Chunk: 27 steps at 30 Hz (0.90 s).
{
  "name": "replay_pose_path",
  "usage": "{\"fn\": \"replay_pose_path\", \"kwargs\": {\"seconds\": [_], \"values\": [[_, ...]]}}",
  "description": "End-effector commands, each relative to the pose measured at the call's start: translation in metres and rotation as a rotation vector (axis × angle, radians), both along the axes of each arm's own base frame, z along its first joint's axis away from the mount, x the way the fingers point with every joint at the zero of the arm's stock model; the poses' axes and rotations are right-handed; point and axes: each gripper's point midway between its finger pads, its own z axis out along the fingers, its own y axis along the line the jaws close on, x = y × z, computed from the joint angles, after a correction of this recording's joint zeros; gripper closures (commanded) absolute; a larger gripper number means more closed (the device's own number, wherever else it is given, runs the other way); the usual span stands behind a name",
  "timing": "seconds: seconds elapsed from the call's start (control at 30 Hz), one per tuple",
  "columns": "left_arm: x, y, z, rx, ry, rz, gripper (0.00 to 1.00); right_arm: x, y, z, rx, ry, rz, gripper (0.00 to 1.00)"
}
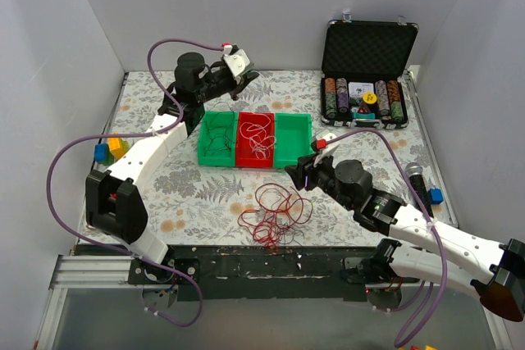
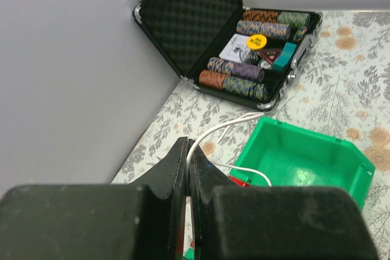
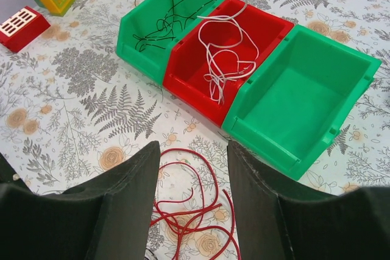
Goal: Untangle the cables
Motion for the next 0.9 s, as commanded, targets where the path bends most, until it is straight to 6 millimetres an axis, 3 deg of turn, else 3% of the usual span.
{"fn": "replay_pose_path", "kwargs": {"seconds": [0.0,0.23,0.43,0.6,0.87], "values": [[0.004,0.005,-0.002,0.021,-0.035,0.039,1.00,0.002,-0.003,0.010,0.037,-0.016,-0.025,0.44],[0.013,0.005,-0.003,0.020,-0.051,0.062,1.00,0.000,-0.003,0.005,0.040,0.001,-0.023,0.45],[0.034,0.009,-0.030,0.072,0.062,0.133,1.00,0.000,-0.003,0.005,0.039,0.000,-0.018,0.48],[0.016,0.012,-0.101,0.216,0.130,0.083,1.00,0.001,-0.005,0.005,0.036,-0.001,-0.033,0.53],[0.012,0.008,-0.175,0.416,0.119,0.091,1.00,0.002,-0.009,0.007,0.033,0.001,-0.044,0.57]]}}
